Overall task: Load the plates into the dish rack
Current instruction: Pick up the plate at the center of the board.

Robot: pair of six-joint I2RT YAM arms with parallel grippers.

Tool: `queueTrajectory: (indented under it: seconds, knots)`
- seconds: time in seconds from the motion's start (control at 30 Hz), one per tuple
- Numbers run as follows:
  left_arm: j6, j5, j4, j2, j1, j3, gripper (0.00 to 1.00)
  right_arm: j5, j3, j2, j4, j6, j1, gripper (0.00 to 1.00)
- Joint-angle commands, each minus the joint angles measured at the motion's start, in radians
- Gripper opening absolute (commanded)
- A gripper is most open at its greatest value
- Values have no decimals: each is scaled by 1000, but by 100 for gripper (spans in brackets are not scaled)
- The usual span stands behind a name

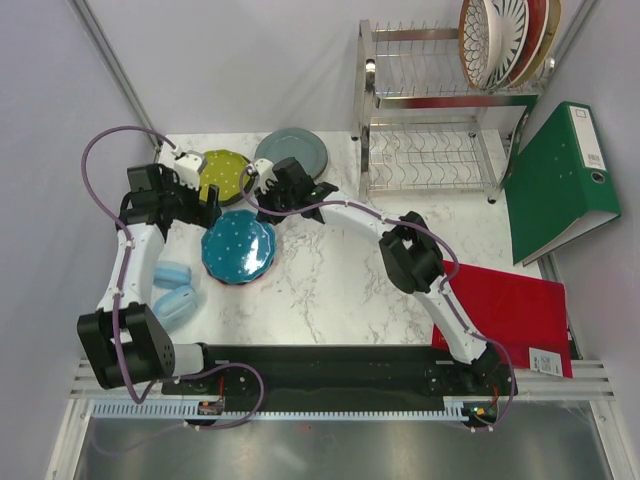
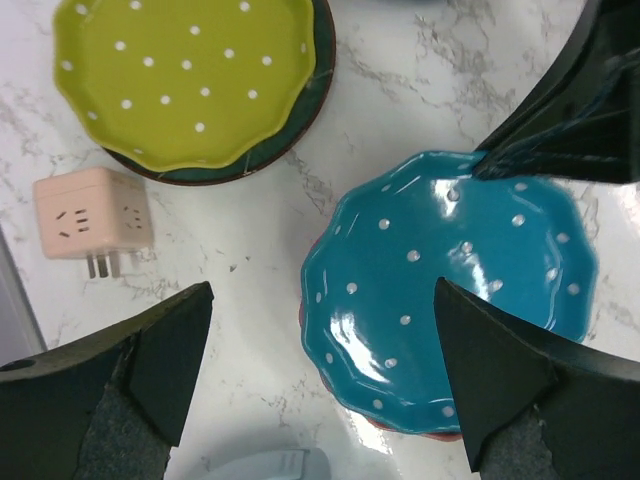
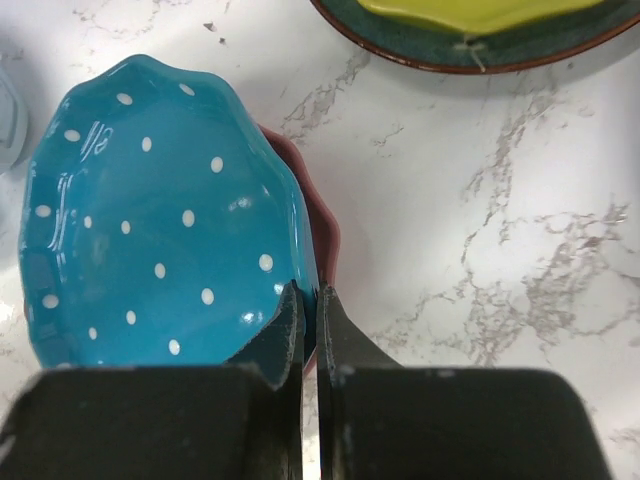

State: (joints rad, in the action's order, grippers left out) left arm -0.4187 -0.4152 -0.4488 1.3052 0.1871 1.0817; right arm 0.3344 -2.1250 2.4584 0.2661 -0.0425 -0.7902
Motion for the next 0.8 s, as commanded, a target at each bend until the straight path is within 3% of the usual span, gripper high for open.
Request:
queueTrajectory:
  seconds: [0.0, 0.2, 0.47, 0.57, 0.67, 0.7, 0.77]
  knots:
    - [-213, -199, -1, 69, 23, 0, 97, -27, 92, -192, -201, 101, -17, 0]
    - [-293, -367, -72, 186, 23, 49, 88, -34, 164, -252, -257, 180, -40, 0]
    - [-313, -418, -87, 290, 23, 87, 85, -34, 227, -309, -326, 230, -49, 0]
    - [-342, -451, -129, 324, 20, 112, 80, -37, 243, -323, -335, 242, -50, 0]
    - [-429, -496, -242, 368, 21, 171, 65, -40, 255, -331, -340, 251, -50, 0]
    - [-457, -519, -282, 384, 22, 193, 51, -40, 257, -328, -340, 253, -50, 0]
    - [-535, -543, -420, 439, 23, 265, 36, -38, 261, -323, -337, 253, -50, 0]
